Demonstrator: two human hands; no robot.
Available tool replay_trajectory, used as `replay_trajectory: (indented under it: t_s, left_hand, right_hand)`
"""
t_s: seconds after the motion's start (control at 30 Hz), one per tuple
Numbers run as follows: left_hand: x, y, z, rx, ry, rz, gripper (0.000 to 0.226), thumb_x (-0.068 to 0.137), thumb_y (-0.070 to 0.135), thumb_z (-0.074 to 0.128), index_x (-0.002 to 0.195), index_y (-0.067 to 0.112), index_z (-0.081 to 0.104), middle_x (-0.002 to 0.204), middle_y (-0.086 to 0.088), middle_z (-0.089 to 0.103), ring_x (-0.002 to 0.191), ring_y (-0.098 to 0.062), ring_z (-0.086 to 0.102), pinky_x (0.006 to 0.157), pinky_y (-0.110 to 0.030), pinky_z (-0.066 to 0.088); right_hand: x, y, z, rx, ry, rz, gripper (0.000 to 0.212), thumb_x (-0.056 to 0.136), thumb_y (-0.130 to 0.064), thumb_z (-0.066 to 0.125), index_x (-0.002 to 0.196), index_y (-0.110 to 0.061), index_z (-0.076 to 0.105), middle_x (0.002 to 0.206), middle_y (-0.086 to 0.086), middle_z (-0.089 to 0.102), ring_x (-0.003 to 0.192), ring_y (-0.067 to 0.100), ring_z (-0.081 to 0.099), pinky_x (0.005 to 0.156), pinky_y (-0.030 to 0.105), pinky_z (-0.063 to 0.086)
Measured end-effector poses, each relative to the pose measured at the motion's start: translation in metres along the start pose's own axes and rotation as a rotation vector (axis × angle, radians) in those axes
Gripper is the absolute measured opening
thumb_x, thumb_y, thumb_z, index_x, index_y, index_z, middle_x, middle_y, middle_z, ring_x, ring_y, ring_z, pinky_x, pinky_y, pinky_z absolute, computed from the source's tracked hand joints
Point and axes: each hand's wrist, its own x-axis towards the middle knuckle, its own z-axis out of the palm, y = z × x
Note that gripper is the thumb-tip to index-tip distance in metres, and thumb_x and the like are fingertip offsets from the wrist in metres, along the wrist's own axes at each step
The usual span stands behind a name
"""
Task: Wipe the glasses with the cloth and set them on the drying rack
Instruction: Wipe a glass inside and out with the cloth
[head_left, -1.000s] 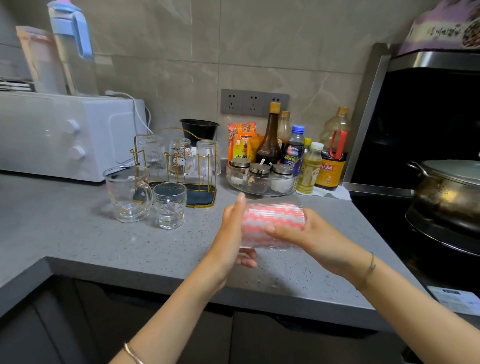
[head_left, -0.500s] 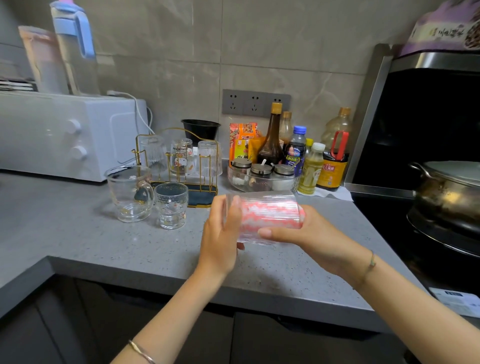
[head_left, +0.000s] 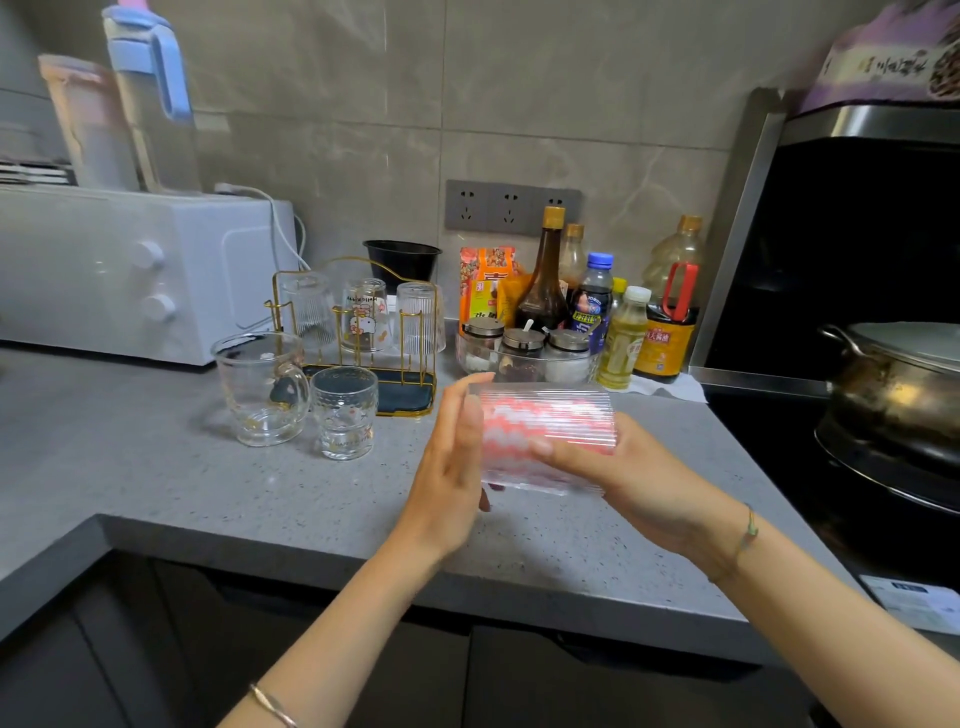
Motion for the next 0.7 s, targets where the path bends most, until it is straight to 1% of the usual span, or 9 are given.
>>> replay_trajectory:
  t_s: [0.03,0.1,0.2,0.3,0.4,0.5,0.57,0.67,0.7]
  left_hand:
    - [0.000,0.001,0.000,-0.004,-0.008,-0.052,0.067,0.079,0.080,0.017,0.132,0.044,0.039,0.117,0.011,0.059,0.086,-0.008,0.062,0.059,-0.018,0.047]
    - [0.001,0.003,0.001,-0.034,-0.028,-0.163,0.067,0.080,0.073,0.019,0.137,0.043,0.036,0.122,0.009,0.057,0.072,-0.012,0.063,0.048,-0.020,0.047]
    - [0.003,0.007,0.001,-0.149,-0.065,-0.395,0.081,0.081,0.081,0.026,0.132,0.023,0.051,0.112,-0.002,0.067,0.065,-0.011,0.065,0.050,-0.024,0.050]
    - [0.003,0.009,0.007,-0.215,0.009,-0.447,0.067,0.093,0.066,0.024,0.117,0.017,0.063,0.095,-0.003,0.072,0.064,-0.009,0.065,0.048,-0.021,0.047]
    - [0.003,0.007,0.008,-0.123,0.117,-0.341,0.065,0.089,0.065,0.026,0.114,0.015,0.060,0.096,-0.007,0.069,0.071,-0.014,0.063,0.049,-0.018,0.044]
    - [0.000,0.004,0.005,-0.049,0.128,-0.208,0.057,0.082,0.078,0.034,0.107,0.031,0.054,0.097,-0.003,0.064,0.085,-0.018,0.062,0.065,-0.021,0.045]
    - [-0.003,0.000,0.004,0.013,0.111,-0.093,0.061,0.075,0.083,0.034,0.101,0.031,0.051,0.097,-0.005,0.063,0.089,-0.020,0.061,0.072,-0.025,0.045]
    - [-0.003,-0.004,0.002,0.100,0.089,0.073,0.067,0.071,0.089,0.033,0.103,0.032,0.048,0.092,0.004,0.062,0.082,-0.012,0.062,0.064,-0.024,0.049]
    - [-0.002,-0.004,0.000,0.120,0.073,0.110,0.066,0.072,0.089,0.033,0.106,0.033,0.046,0.092,0.007,0.061,0.082,-0.010,0.062,0.066,-0.026,0.051]
  right_hand:
    - [0.001,0.001,0.000,-0.017,0.032,-0.002,0.031,0.076,-0.018,0.066,0.106,-0.023,0.065,0.104,-0.009,0.073,0.099,0.007,0.068,0.078,0.012,0.051]
    - [0.002,0.002,0.000,-0.054,0.094,-0.006,0.028,0.074,-0.014,0.071,0.100,-0.022,0.068,0.097,-0.008,0.075,0.092,0.007,0.070,0.071,0.011,0.051]
    - [0.000,0.003,0.002,-0.117,0.148,-0.020,0.025,0.073,-0.004,0.075,0.090,-0.022,0.069,0.084,-0.009,0.076,0.081,0.006,0.072,0.064,0.011,0.051]
    - [0.002,0.002,0.003,-0.150,0.155,-0.032,0.027,0.071,-0.004,0.078,0.091,-0.020,0.069,0.086,-0.007,0.076,0.082,0.008,0.072,0.066,0.013,0.053]
    - [0.002,0.001,0.002,-0.149,0.109,0.006,0.034,0.069,-0.002,0.079,0.096,-0.020,0.069,0.091,-0.005,0.076,0.087,0.009,0.072,0.070,0.014,0.053]
    - [0.002,0.000,-0.001,-0.117,0.021,0.045,0.044,0.067,0.000,0.079,0.105,-0.019,0.067,0.101,-0.003,0.075,0.096,0.012,0.070,0.076,0.017,0.053]
    - [0.001,0.001,-0.002,-0.066,-0.044,0.042,0.050,0.065,0.002,0.081,0.108,-0.020,0.066,0.106,-0.001,0.073,0.100,0.014,0.069,0.079,0.018,0.053]
    - [0.000,0.005,-0.003,0.063,-0.115,0.014,0.051,0.064,-0.006,0.078,0.111,-0.020,0.066,0.112,0.002,0.071,0.106,0.017,0.067,0.082,0.021,0.053]
    - [0.000,0.006,-0.003,0.103,-0.131,0.006,0.049,0.064,-0.010,0.076,0.112,-0.020,0.066,0.113,0.003,0.071,0.107,0.018,0.066,0.084,0.022,0.052]
